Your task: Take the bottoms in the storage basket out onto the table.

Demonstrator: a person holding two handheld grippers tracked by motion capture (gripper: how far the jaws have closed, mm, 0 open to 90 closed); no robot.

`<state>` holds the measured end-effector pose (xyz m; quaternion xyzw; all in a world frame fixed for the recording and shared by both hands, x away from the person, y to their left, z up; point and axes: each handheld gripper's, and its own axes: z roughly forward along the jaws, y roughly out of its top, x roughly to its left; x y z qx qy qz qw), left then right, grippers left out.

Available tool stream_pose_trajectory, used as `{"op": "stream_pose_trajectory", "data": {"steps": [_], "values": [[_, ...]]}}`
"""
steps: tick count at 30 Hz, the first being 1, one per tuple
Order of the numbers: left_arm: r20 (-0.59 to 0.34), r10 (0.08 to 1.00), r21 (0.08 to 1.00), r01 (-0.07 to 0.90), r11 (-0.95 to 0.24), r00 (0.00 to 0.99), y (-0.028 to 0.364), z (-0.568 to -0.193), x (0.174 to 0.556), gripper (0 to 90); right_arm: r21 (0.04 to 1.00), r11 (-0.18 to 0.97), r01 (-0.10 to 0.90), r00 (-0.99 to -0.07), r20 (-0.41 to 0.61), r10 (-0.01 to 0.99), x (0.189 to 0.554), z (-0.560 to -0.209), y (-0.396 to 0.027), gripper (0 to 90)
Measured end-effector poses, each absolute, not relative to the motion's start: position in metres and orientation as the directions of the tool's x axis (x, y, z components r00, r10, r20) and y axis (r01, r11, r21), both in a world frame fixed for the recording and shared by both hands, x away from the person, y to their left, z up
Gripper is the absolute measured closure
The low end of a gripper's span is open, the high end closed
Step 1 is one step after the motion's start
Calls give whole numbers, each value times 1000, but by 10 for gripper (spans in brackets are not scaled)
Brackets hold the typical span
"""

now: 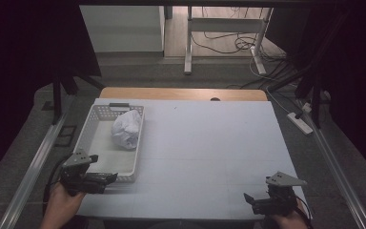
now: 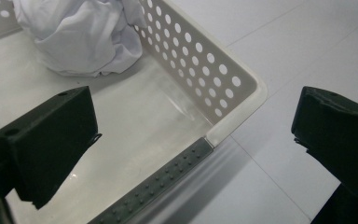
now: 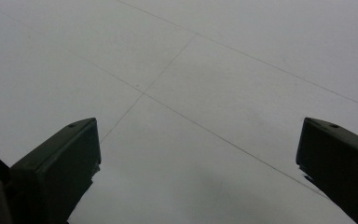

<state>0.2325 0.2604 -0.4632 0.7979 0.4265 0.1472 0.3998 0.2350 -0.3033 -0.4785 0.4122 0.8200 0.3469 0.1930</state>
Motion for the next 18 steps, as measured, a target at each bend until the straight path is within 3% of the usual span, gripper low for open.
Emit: {"op": "stream_pose_trajectory", "data": {"steps": [18], "values": [[-132, 781, 769, 560, -308, 611, 261, -460, 254, 7, 726, 423, 543, -589, -30, 808, 235, -479, -303, 2]]}}
